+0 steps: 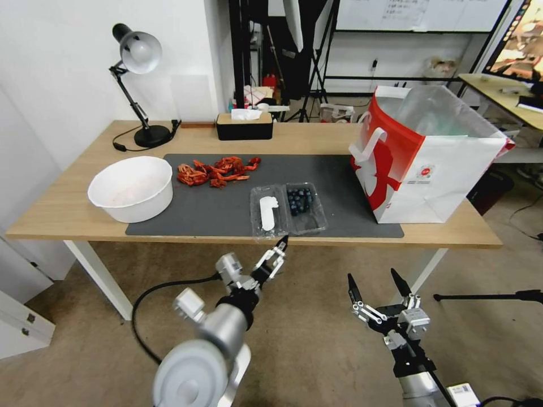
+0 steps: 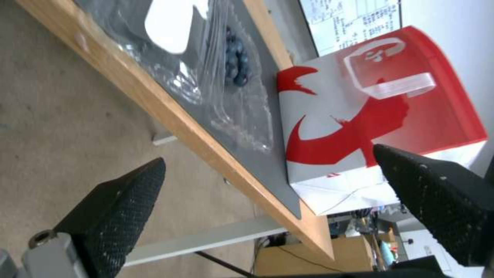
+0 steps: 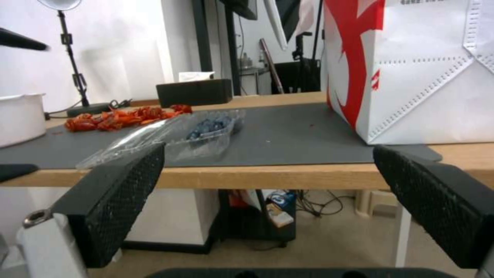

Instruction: Close the takeout container lid, then place the container into the takeout bag.

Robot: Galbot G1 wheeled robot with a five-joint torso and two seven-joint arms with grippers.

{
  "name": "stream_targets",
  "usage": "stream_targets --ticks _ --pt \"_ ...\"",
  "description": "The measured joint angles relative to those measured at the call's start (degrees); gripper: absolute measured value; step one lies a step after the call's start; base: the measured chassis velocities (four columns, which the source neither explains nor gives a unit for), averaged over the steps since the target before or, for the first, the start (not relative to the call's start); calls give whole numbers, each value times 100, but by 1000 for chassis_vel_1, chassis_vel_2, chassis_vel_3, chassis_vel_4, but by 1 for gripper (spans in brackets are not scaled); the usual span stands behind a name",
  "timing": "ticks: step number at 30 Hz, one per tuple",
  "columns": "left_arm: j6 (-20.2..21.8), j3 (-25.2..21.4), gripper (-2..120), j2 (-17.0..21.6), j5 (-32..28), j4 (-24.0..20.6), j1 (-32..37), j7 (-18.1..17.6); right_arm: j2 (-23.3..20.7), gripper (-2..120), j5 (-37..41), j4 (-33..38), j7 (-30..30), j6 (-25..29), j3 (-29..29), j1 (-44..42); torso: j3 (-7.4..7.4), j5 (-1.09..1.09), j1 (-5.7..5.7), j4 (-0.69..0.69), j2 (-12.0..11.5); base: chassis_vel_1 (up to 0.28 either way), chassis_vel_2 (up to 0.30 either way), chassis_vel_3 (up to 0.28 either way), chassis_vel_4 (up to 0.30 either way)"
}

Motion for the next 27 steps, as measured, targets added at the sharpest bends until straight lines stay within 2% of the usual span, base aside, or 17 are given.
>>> stream_targets --ticks 5,17,27 --pt "-179 205 100 -100 -99 333 -417 -73 85 100 -62 -33 45 13 -5 -10 0 1 0 0 0 0 0 0 0" --pt "-328 312 100 -259 -94 960 -910 -107 129 100 -101 -130 107 7 -23 60 0 1 0 0 1 0 0 0 0" --pt "-397 297 100 -321 -156 1075 -998 -16 130 100 -102 -214 124 4 -27 93 0 1 -1 0 1 0 0 0 0"
